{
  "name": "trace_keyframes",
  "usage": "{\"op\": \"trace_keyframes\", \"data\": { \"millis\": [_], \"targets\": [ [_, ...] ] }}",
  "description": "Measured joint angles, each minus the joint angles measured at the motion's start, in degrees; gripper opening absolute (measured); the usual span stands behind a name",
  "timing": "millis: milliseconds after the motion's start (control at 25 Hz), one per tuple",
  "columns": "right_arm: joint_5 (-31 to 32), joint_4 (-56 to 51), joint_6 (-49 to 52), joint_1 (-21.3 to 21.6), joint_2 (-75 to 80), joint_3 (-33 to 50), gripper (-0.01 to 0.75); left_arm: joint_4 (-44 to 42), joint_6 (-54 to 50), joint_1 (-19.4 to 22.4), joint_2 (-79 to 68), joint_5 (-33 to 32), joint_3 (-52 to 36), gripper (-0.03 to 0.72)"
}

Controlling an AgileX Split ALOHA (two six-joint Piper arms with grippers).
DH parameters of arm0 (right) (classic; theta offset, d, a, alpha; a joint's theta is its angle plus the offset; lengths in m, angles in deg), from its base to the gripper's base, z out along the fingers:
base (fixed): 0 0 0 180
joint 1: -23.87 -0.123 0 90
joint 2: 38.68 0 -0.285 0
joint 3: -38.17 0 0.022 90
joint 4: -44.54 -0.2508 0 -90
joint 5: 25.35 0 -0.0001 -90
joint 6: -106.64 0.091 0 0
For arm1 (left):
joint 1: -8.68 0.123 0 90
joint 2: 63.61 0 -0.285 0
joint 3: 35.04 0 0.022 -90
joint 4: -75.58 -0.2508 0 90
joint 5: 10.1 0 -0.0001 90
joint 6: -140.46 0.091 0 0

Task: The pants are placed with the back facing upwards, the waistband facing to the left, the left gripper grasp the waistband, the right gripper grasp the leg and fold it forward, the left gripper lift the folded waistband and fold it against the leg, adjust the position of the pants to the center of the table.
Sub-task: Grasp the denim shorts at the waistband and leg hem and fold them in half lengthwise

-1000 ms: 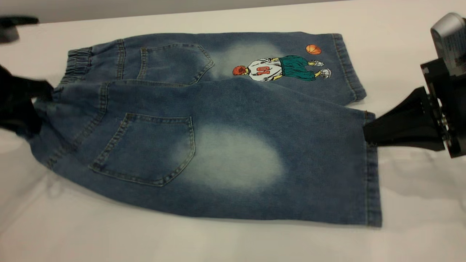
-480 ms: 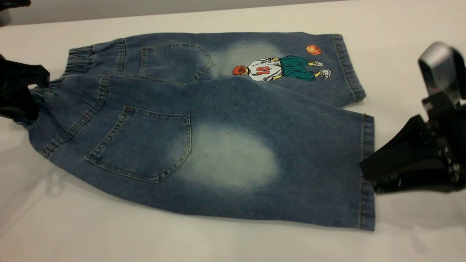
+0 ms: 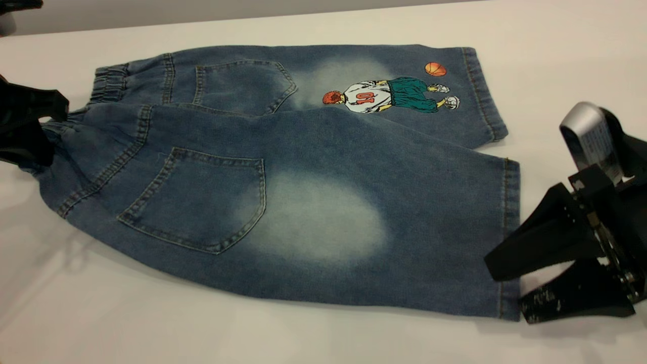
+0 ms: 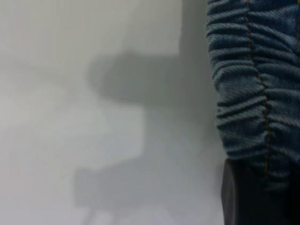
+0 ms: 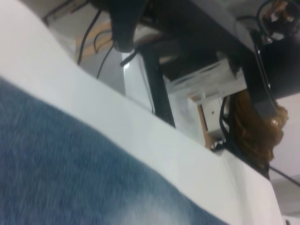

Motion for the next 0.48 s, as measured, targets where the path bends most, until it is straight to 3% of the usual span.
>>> {"op": "trace_keyframes", "data": {
  "millis": [480],
  "targets": [
    [-2.8,-1.29,-0.66,-1.1,1.53,0.93,0.544,0.0,0.0,0.0,0.0,0.01,0.02,0.162]
  ]
}}
